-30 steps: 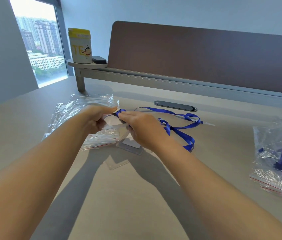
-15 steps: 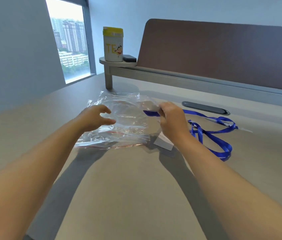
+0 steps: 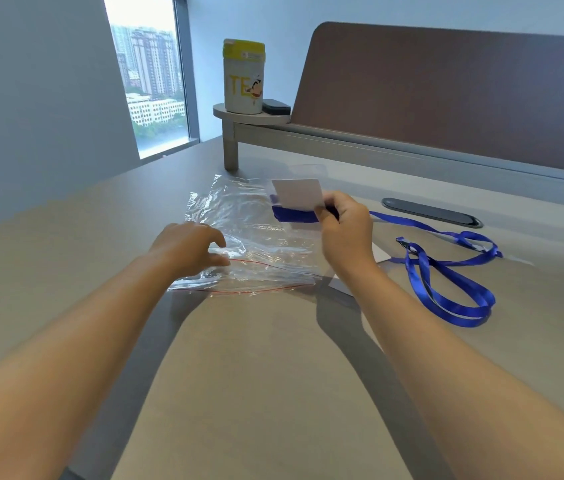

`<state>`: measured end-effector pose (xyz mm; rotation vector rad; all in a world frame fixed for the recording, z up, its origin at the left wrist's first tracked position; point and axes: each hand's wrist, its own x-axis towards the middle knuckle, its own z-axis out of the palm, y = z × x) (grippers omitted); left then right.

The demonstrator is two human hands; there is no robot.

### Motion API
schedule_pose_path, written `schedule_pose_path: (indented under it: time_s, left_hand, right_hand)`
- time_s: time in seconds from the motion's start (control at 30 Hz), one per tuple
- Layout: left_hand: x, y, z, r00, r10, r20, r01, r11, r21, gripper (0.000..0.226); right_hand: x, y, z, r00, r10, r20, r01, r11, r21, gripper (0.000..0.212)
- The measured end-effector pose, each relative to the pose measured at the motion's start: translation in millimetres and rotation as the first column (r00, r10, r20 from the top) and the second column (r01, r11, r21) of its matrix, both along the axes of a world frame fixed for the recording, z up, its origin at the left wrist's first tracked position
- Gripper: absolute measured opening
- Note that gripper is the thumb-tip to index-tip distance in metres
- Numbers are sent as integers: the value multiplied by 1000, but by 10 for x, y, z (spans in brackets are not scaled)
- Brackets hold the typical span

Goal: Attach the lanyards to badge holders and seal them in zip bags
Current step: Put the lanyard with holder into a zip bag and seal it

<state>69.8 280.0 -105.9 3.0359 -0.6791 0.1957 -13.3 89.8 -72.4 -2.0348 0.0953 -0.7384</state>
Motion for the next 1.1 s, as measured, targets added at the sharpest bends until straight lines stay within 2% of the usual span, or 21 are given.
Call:
schedule_pose_path:
  time_s: [0.1, 0.27, 0.37, 0.47, 0.57, 0.63, 0.73, 0.83, 0.97, 1.1]
  left_hand:
    - [23, -26, -32, 999, -44, 4, 44, 999, 14, 46]
    - [12, -71, -40, 994, -19, 110, 24, 999, -47, 27]
    - [14, -119, 39, 998, 39, 44, -27, 972, -235, 25]
    - [13, -176, 172, 997, 47, -56, -67, 898, -435, 22]
    - [-28, -237, 304, 995, 59, -82, -94, 841, -533, 19]
    - [-63, -278, 371, 994, 55, -90, -97, 816, -569, 18]
    - [-132, -318, 478, 990, 8, -143, -101, 751, -653, 22]
    - [-199, -326, 580, 975, -84, -206, -91, 697, -711, 27]
    - [-300, -353, 724, 953, -163, -254, -106, 608, -787, 26]
    - [-375, -332, 893, 921, -246, -304, -167, 456, -874, 7]
  right_hand:
    - [7, 53, 17, 1000, 13, 14, -14, 999, 52, 24]
    - [2, 74, -8, 999, 38, -9, -37, 994, 104, 24]
    - [-12, 85, 8, 998, 58, 19, -61, 983, 173, 22]
    - [-33, 133, 67, 993, 75, 91, -93, 973, 212, 20]
    - [-63, 183, 169, 983, 104, 153, -140, 960, 243, 20]
    - [-93, 195, 223, 978, 114, 174, -148, 969, 197, 19]
    - [-133, 148, 233, 985, 76, 153, -74, 997, -19, 19]
    - [-150, 34, 214, 990, -11, 142, 31, 989, -142, 22]
    - [-168, -64, 241, 995, -44, 85, 68, 953, -296, 24]
    - [-196, -147, 284, 996, -78, 35, 85, 947, -309, 20]
